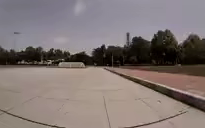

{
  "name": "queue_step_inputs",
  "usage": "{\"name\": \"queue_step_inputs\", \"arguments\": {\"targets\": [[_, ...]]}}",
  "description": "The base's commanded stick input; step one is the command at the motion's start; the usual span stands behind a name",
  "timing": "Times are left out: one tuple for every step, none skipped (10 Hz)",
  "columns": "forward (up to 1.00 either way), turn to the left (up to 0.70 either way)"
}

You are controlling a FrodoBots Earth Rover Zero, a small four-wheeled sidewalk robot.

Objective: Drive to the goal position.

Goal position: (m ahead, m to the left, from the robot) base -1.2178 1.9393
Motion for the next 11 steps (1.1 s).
{"name": "queue_step_inputs", "arguments": {"targets": [[1.0,0.02],[1.0,0.01],[1.0,0.0],[1.0,0.0],[1.0,0.0],[1.0,0.0],[1.0,0.03],[1.0,0.15],[1.0,0.4],[1.0,0.4],[1.0,0.4]]}}
